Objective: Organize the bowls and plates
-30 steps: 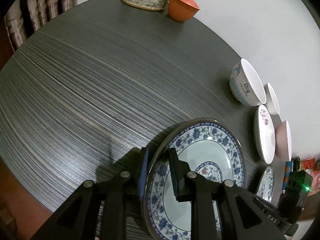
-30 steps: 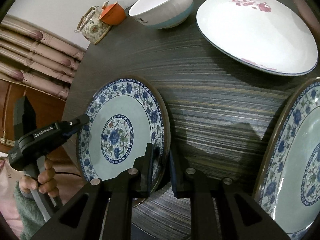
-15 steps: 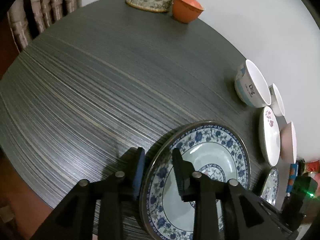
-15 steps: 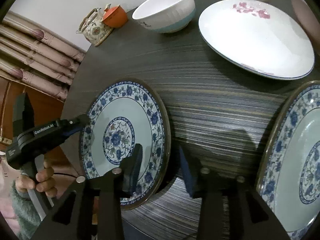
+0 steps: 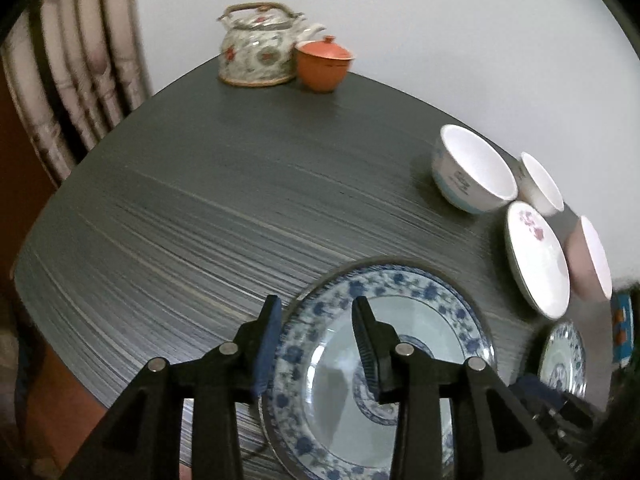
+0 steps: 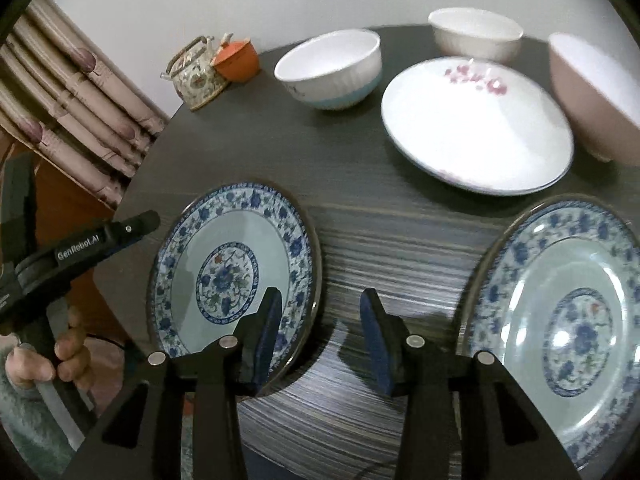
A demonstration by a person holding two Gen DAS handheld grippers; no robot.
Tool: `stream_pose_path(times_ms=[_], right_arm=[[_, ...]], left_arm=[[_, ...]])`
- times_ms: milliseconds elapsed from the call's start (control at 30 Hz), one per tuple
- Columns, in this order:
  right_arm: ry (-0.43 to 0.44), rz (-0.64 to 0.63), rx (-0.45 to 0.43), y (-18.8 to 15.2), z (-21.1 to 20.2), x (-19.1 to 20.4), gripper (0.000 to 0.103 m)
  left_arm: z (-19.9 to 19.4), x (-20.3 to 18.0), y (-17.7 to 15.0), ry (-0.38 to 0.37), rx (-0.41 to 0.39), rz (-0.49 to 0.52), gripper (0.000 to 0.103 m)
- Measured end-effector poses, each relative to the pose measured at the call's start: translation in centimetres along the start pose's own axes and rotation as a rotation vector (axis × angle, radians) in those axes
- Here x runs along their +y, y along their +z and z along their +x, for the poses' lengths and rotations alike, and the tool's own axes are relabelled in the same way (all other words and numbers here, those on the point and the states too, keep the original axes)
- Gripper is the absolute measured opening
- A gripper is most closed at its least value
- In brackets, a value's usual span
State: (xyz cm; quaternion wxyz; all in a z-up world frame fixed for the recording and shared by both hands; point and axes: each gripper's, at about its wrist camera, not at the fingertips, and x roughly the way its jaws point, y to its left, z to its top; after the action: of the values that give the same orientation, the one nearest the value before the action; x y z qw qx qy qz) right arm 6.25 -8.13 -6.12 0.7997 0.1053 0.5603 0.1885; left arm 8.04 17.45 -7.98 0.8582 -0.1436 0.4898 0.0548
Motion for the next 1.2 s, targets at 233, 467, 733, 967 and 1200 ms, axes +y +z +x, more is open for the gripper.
stream_pose_path(times_ms=[233,467,733,967,1200], right_arm=[[-0.07,-0.051,-0.083,-0.6,-2.8,0.0,0.041],[-0.05,-0.02,-0.132,-1.0,-5.0,-1.4,0.041],[-0.071,0.023,-0.189,-1.1,-7.6,-4.4,0.044],[-0.068,0.063,-0.205,-2.0,-9.8,-7.7,0.044],[-0.109,0.109,-0.224,-3.1,-11.5,-12.1,0.044]], left_arm=[[-0.6,-3.5,-1.4,0.0,-0.024,0.111,0.043],[-0.5,-6.2,-3.0,-0.027,-0.014,0.188,0.043],[-0.5,-8.0,-4.3,-0.059,-0.035,0.236,0.046],[-1.0,-9.8,-5.2,-0.09,-0.005,0.244,0.046],[-2.4,-12.6,-6.1,-0.176,0.021,0.231,0.05]])
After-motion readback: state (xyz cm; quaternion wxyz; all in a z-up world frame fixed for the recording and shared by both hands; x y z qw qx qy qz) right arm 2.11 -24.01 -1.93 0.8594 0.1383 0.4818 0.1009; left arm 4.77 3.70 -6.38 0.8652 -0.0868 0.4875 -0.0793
